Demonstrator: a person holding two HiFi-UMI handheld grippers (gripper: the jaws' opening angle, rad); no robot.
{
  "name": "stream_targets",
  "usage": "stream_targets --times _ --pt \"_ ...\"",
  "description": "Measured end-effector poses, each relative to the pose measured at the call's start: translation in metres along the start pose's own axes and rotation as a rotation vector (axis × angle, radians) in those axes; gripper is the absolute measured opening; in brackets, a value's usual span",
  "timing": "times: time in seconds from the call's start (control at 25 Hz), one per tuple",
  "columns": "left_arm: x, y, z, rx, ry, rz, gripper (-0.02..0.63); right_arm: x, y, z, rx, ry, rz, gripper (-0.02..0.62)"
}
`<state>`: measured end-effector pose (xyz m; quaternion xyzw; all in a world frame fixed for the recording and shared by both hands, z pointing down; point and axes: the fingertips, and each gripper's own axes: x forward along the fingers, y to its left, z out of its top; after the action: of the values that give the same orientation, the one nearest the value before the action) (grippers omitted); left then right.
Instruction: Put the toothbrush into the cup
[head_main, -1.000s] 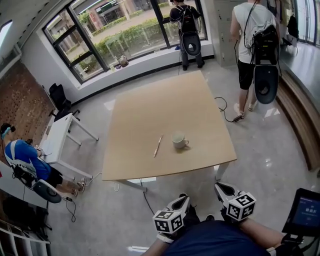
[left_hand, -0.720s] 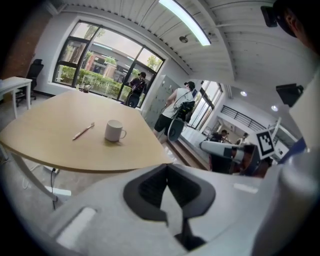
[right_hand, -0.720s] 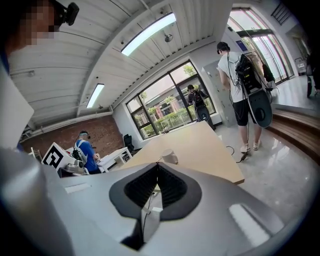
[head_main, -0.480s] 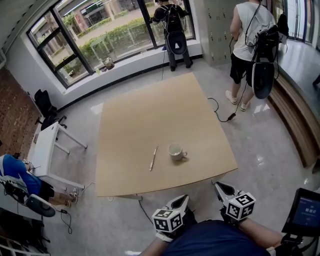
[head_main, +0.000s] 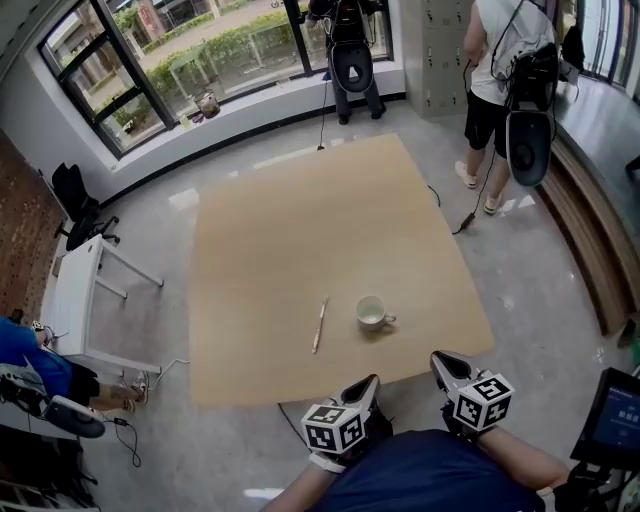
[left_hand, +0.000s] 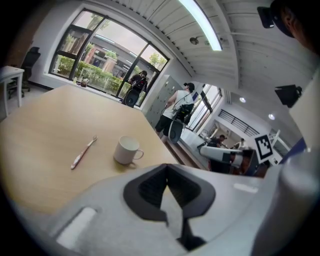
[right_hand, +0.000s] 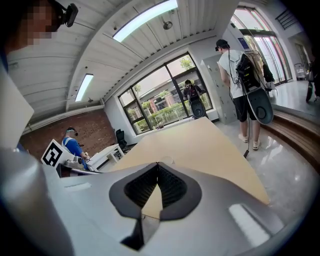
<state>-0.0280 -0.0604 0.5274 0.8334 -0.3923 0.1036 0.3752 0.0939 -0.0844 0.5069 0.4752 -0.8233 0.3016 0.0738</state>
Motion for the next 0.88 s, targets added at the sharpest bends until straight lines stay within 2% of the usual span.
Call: stream_targets --times 0.28,0.48,0.64,0.68,0.72,0.88 --pt "0.009 0.048 0.032 -0.019 -0.009 -0.037 0.005 0.044 0.004 0.022 -0.007 0.008 -0.059 0.011" --pt "0.015 0.084 0.053 0.052 -0.024 -0.016 0.005 0.068 0.012 0.036 -0.03 0.027 -0.084 0.011" --pt "0.023 0.116 0.058 0.17 0.016 0.045 0.021 0.084 0.015 0.049 -0.039 0.035 -0.089 0.011" --pt "0.025 0.126 0.055 0.194 0.039 0.067 0.096 0.088 0.016 0.05 -0.042 0.041 -0.085 0.011" --pt "0.028 0.138 0.052 0.212 0.063 0.095 0.125 0.092 0.017 0.05 -0.042 0.047 -0.079 0.011" --pt "0.039 0.204 0.038 0.261 0.148 0.257 0.151 0.105 0.015 0.056 -0.033 0.056 -0.051 0.011"
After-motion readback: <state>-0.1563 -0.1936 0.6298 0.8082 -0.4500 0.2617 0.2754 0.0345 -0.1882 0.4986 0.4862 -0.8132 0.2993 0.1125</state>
